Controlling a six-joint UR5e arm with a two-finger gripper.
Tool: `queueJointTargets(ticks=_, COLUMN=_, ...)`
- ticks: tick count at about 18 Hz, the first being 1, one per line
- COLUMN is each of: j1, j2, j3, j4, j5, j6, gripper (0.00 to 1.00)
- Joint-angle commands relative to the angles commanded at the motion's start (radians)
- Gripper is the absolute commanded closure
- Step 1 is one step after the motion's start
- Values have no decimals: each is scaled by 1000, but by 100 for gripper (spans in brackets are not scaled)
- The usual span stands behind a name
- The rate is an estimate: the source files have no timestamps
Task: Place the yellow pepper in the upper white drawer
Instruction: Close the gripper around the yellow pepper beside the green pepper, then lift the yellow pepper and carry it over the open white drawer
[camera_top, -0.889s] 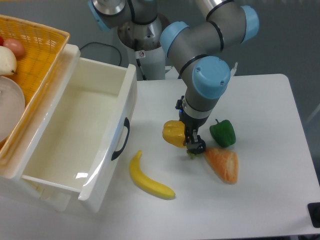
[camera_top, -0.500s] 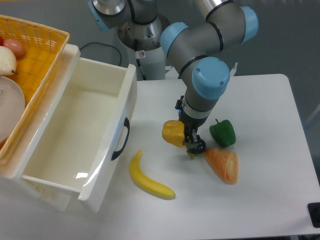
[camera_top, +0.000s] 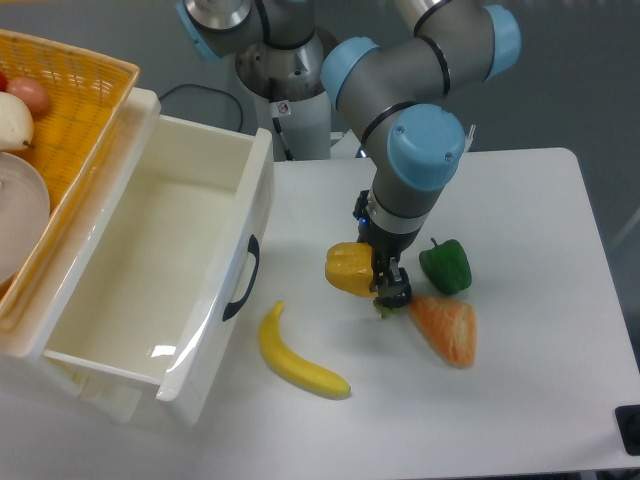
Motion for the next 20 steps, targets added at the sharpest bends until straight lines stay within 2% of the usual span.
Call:
queueJointTargets(ticks=3, j1=12, j2=8, j3=0, j4=-9, j5=-11, j6=-37, gripper=56)
queueJointTargets(ticks=7, j1=45, j2=29, j3=-2, j4=-41, j5=-152, j6=-144, gripper=56)
queueJointTargets(ticks=11, j1=32, j2=72, j3=-14, j4=-66, j5=-218, j6=-277, gripper=56)
queueJointTargets(ticks=20, j1=29, j2=152, j3=-17, j4=-149, j5=-396, j6=-353, gripper=56)
